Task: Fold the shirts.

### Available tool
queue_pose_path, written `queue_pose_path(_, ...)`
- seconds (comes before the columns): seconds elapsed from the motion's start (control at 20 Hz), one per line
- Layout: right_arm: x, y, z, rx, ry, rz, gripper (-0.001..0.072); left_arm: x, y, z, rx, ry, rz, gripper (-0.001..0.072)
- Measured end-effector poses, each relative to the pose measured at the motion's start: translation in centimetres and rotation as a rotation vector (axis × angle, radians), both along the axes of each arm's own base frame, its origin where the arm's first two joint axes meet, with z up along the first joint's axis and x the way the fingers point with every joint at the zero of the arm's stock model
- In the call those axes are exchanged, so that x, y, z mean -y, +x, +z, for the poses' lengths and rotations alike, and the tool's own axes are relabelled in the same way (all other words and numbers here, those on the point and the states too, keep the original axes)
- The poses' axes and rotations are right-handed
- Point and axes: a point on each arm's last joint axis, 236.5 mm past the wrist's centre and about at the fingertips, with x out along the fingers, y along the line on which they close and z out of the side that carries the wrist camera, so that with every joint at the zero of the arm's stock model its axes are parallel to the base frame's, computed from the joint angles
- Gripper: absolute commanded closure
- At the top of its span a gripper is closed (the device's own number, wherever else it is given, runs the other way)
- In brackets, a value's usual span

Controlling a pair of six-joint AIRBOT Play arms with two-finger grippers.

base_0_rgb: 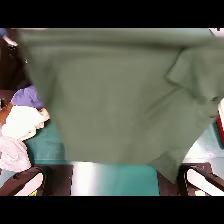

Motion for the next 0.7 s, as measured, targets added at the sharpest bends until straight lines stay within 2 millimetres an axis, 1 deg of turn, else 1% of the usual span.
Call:
queue_pose_path(0.05, 0.1, 0.9, -3.2, -0.099, 0.027, 0.004, 0.0694, -0.1, 1.0, -3.5, -0.089, -0.005, 0.001, 0.0685)
queue_pose_path(0.15, -0.2, 2.2, -8.5, -0.247, 0.067, 0.021, 0.0694, -0.4, 2.8, -9.3, -0.218, -0.002, 0.007, 0.0685)
queue_pose_path(0.2, -0.5, 2.9, -11.0, -0.311, 0.081, 0.032, 0.0694, -0.5, 3.6, -11.6, -0.261, 0.0, 0.009, 0.0686)
queue_pose_path(0.25, -0.8, 3.7, -13.0, -0.348, 0.089, 0.04, 0.0694, -0.6, 4.5, -13.9, -0.302, 0.002, 0.011, 0.0685)
queue_pose_path(0.35, -1.5, 5.4, -16.6, -0.398, 0.099, 0.061, 0.0694, -0.9, 6.3, -17.2, -0.348, 0.003, 0.021, 0.0685)
queue_pose_path(0.45, -2.3, 7.5, -19.2, -0.394, 0.097, 0.078, 0.0694, -1.3, 8.1, -19.9, -0.367, 0.005, 0.038, 0.0685)
queue_pose_path(0.5, -2.5, 8.6, -20.2, -0.379, 0.094, 0.084, 0.0694, -1.5, 9.0, -20.6, -0.359, 0.003, 0.052, 0.0685)
queue_pose_path(0.6, -3.0, 11.0, -21.4, -0.327, 0.08, 0.093, 0.0694, -2.1, 11.0, -21.9, -0.335, -0.001, 0.088, 0.0685)
queue_pose_path(0.7, -3.6, 13.4, -21.9, -0.256, 0.068, 0.103, 0.0694, -2.8, 12.9, -22.3, -0.289, -0.007, 0.131, 0.0686)
